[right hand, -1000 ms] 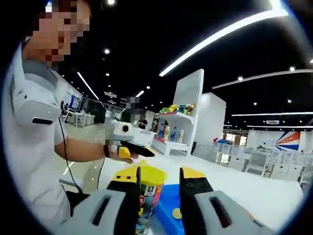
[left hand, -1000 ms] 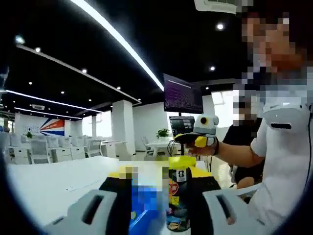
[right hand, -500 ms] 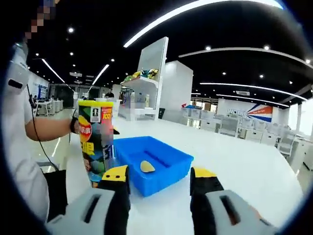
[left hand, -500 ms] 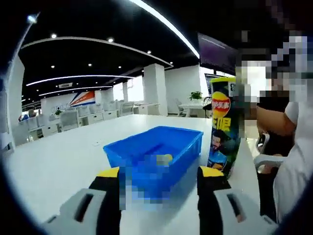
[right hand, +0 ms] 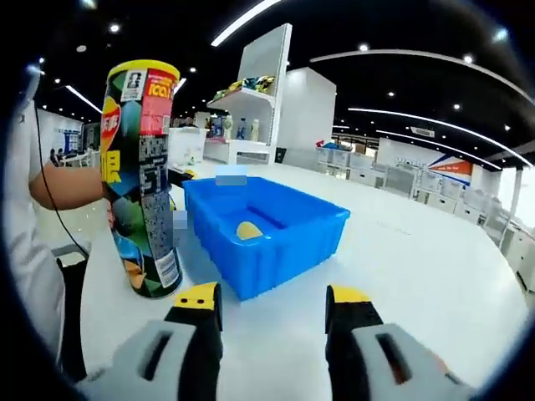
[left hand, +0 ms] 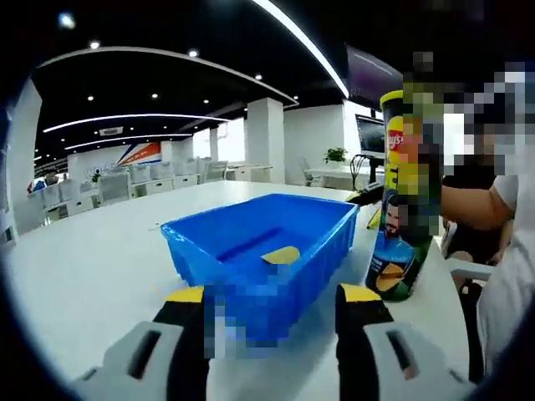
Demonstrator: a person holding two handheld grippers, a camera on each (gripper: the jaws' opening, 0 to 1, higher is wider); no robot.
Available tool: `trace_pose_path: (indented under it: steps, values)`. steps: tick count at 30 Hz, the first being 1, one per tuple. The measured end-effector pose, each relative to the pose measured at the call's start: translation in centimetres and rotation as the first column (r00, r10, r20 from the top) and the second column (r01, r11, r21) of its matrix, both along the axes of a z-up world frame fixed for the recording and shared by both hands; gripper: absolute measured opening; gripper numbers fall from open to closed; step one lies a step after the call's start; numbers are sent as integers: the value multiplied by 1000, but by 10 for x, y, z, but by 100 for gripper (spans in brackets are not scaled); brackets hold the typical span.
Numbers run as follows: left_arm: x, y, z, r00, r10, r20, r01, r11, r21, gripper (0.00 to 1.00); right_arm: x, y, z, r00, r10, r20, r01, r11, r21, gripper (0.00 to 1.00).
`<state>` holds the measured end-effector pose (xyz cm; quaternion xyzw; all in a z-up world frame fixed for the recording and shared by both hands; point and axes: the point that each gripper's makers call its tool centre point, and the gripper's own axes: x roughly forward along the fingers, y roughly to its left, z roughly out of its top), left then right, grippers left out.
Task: Open the lid of the chip container on the table, take out the chips, place them into the box in front of the container, and close the lid
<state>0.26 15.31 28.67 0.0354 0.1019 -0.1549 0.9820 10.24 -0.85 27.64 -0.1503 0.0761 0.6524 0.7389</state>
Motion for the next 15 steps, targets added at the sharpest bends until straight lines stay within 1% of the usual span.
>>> trace_pose_path:
  steps: [1,2,6,7,10,11,12,13,15]
  values:
    - [0,0,0,1000,-3,1,3,1000,-6,59,-3,5,1,1000,11,-18,-11,1000,17,48]
    - [1,-1,1,1000,-5,11,5,1000,-21,60,0,6,-2,1000,11,-23,-11,1000,19,48]
    - [3,5,0,1000,15,19,-14,998,-55,56,-5,19,-1,998,38,-41,-36,999,37,49]
    - [4,6,1,1000,18,23,-17,998,-54,54,-5,22,-1,999,35,-35,-34,999,42,51]
    - [6,8,-2,999,25,20,-24,998,-53,54,-5,28,-3,999,40,-22,-40,998,38,52]
    - [6,8,-4,999,27,19,-26,998,-50,54,-7,29,-2,998,48,-27,-46,998,44,54]
    - [7,9,-4,999,30,17,-29,998,-47,54,-8,31,-1,997,55,-45,-52,997,57,55]
    - [7,10,-4,999,33,19,-32,998,-45,53,-8,32,-1,997,56,-50,-54,997,58,54]
    - [8,10,-4,999,31,20,-30,999,-42,53,-8,34,-6,997,57,-44,-55,997,46,54]
